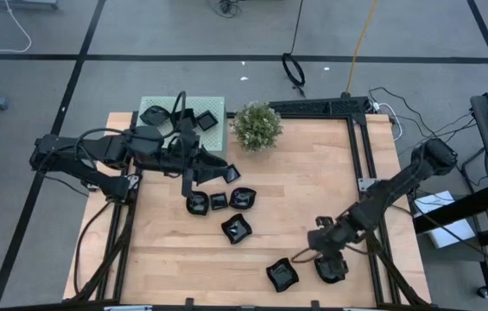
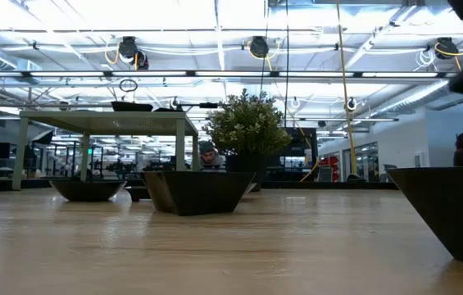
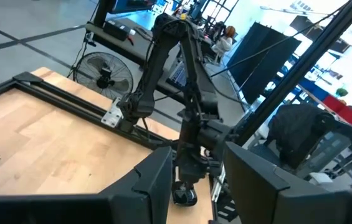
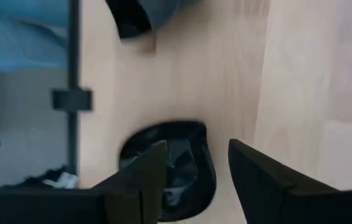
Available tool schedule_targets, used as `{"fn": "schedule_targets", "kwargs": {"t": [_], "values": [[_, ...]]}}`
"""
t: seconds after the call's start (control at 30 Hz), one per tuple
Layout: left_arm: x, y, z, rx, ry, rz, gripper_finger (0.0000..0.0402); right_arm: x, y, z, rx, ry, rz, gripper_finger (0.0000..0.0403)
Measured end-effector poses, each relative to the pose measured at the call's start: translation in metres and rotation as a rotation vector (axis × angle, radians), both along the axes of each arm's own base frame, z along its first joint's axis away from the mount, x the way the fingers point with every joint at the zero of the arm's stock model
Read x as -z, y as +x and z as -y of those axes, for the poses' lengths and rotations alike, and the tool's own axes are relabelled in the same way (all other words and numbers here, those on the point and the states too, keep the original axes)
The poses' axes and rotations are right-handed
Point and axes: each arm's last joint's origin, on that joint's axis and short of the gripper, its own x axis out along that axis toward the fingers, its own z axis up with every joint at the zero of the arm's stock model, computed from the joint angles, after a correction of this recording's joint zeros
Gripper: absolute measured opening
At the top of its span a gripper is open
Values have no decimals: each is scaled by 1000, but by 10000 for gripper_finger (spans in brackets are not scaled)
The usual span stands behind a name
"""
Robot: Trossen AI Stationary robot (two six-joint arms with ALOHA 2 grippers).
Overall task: Pick & Place Mini shaped plates
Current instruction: Move the leaf shape plate on the center of the table
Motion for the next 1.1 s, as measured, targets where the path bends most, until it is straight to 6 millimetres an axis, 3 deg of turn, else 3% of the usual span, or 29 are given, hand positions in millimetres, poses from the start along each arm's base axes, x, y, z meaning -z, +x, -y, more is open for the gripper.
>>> {"fn": "schedule_targets", "kwargs": {"t": [0.27, 0.47, 0.67, 0.8, 0.97, 1.1], "values": [[0, 0, 0, -1, -4, 0, 147, 50, -19, 5, -37, 28, 45, 173], [0, 0, 0, -1, -11, 1, 147, 74, -29, 12, 27, 128, 75, 167], [-1, 0, 0, -3, -21, 7, 147, 81, -33, 14, 4, 181, 88, 145], [-1, 0, 0, -5, -37, 6, 147, 82, -34, 15, -62, 153, 120, 102], [-1, 0, 0, -5, -36, 6, 147, 83, -34, 16, -50, 132, 131, 18], [-1, 0, 0, -4, -34, 7, 147, 83, -34, 15, -26, 160, 110, 9]]}}
